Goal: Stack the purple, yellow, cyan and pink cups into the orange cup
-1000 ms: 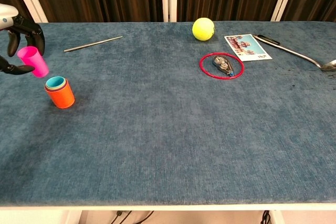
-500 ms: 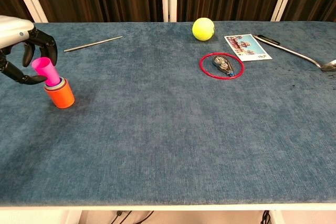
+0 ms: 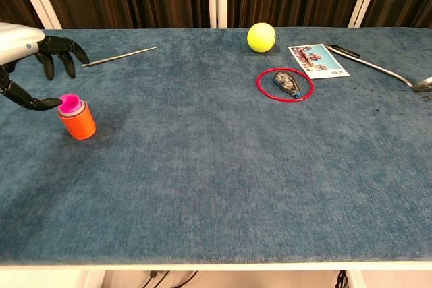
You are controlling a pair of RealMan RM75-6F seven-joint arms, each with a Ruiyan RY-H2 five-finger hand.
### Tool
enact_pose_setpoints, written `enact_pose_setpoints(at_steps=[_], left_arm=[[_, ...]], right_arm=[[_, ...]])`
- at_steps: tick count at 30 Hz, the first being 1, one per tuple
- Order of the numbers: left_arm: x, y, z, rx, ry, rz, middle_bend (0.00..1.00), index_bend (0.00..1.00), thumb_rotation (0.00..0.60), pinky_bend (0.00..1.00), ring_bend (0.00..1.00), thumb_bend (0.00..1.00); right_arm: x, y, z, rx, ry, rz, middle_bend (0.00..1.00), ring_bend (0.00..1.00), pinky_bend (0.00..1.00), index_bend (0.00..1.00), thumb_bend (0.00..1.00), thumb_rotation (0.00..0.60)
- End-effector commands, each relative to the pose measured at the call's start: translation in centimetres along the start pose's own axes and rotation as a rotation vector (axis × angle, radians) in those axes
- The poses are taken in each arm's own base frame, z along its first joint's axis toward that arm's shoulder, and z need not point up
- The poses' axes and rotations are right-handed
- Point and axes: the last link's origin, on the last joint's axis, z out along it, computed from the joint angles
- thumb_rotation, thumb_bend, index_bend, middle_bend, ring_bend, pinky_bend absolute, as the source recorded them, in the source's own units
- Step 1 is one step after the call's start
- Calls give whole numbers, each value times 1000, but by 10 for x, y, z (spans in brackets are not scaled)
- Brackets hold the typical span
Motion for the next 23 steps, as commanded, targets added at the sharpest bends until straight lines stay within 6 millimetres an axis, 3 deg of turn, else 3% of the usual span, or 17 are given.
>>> enact_pose_setpoints(at_steps=[1, 6, 9, 13, 16, 19, 23], left_arm=[[3, -2, -2, 4, 19, -1, 206, 138, 600, 227, 248, 262], [21, -16, -15, 66, 143, -17, 189, 139, 600, 136, 164, 253], [22, -35, -38, 118, 206, -14, 149, 139, 600, 114, 109, 244], [5, -68, -81, 191, 248, 65, 46, 65, 600, 90, 13, 191], [-13, -90, -114, 245, 272, 104, 2, 24, 600, 76, 0, 151], [-26, -99, -133, 255, 254, 110, 0, 12, 600, 70, 0, 136], [-32, -100, -143, 237, 235, 106, 0, 11, 600, 63, 0, 134]], right_arm=[[1, 0, 0, 0, 4, 0, 0, 0, 0, 22, 313, 600], [2, 0, -2, 4, 13, -2, 0, 0, 0, 22, 313, 600], [0, 0, -4, 16, 14, -48, 0, 0, 0, 17, 312, 600], [-13, -1, -11, 54, 0, -186, 0, 0, 0, 0, 282, 600], [-23, -4, -15, 70, -45, -229, 0, 0, 0, 0, 257, 600], [-25, -7, -14, 68, -78, -217, 0, 0, 0, 0, 252, 600], [-24, -13, -10, 81, -84, -215, 0, 0, 0, 0, 255, 600]])
